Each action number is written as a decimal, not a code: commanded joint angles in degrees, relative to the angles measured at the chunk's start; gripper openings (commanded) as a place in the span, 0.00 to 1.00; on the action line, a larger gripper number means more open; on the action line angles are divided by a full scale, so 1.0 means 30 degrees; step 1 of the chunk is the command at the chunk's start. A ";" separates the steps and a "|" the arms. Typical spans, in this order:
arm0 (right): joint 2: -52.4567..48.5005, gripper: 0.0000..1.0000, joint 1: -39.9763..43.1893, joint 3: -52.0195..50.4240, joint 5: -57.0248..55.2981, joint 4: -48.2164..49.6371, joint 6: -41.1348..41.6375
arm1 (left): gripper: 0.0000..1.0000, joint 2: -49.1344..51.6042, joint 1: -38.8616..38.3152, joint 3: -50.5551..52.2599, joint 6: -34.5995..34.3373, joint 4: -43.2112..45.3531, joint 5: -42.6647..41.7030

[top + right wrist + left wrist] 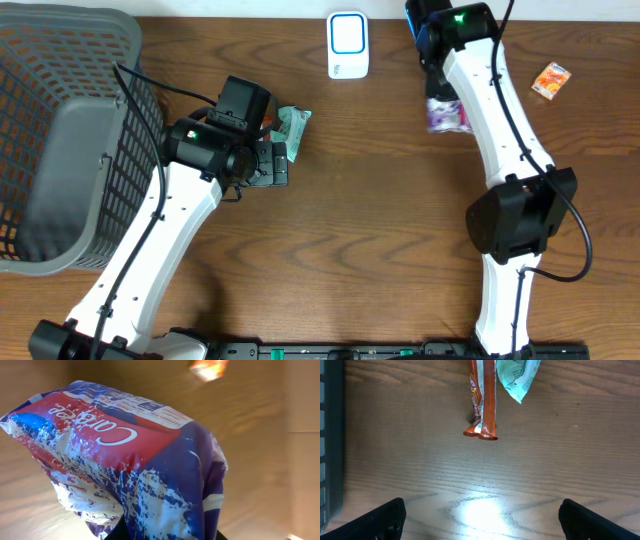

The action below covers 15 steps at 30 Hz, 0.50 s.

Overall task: Scan the item barcode
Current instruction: 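Reach the right gripper to the purple package and grasp it, then lift the purple package and hold it up to the scanner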

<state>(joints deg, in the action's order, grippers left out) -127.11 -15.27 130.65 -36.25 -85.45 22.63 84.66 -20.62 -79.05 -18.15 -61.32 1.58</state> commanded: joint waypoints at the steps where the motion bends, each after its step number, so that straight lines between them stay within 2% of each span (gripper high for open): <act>1: -0.0073 0.01 -0.0029 -0.0656 -0.3300 0.0146 0.0867 | 0.98 0.0073 0.0095 -0.0073 0.0102 -0.0058 -0.0036; 12: -0.0102 0.01 -0.1639 -0.6426 -0.3235 0.3898 0.0707 | 0.98 0.0073 0.0095 -0.0073 0.0102 -0.0058 -0.0036; 14: -0.0102 0.06 -0.2135 -0.7104 -0.2812 0.4320 0.0503 | 0.98 0.0073 0.0095 -0.0073 0.0102 -0.0058 -0.0029; 15: -0.0102 0.13 -0.2514 -0.7286 -0.2346 0.4379 0.0503 | 0.98 0.0073 0.0095 -0.0073 0.0102 -0.0058 -0.0036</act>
<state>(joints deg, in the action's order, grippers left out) -127.13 -19.70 111.11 -43.57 -72.99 23.92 84.66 -20.62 -79.05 -18.15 -61.32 1.58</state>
